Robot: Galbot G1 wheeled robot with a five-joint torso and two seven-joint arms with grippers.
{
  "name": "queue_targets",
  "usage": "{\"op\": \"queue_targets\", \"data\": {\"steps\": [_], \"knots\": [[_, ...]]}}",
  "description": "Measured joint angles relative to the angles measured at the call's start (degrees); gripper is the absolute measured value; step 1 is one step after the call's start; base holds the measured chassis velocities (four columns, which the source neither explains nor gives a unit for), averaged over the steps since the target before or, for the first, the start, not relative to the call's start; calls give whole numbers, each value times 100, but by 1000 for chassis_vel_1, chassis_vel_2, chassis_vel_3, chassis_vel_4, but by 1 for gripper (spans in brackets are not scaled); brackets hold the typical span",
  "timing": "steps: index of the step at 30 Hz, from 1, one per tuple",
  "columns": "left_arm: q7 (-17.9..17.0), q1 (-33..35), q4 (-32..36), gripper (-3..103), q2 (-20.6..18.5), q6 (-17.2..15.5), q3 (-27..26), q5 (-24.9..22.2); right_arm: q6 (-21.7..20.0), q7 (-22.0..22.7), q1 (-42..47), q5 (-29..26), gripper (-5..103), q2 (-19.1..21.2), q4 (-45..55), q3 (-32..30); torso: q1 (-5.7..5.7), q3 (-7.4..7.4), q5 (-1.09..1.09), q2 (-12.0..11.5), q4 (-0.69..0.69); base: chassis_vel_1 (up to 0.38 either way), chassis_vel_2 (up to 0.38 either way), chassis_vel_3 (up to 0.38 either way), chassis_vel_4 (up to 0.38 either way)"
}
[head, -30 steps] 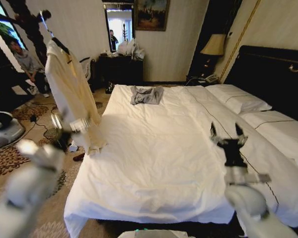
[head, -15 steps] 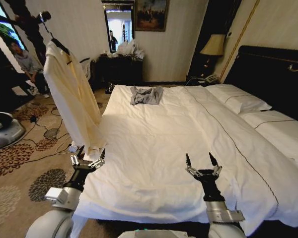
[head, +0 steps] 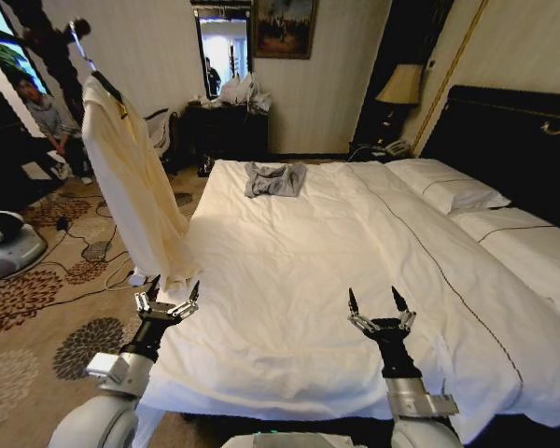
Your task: Pick up the clothes from the bed and hang them on the clothes hanger.
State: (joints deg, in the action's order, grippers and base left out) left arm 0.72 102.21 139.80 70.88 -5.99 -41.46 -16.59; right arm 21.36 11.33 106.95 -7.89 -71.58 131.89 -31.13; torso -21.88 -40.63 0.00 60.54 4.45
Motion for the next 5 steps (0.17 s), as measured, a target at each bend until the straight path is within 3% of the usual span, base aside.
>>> {"op": "queue_targets", "data": {"steps": [5], "knots": [[-3, -2, -3, 100, -4, -4, 1, -6, 2, -1, -4, -4, 100, 3, -2, -2, 0, 0, 0, 0, 0, 0, 0, 0, 0]]}}
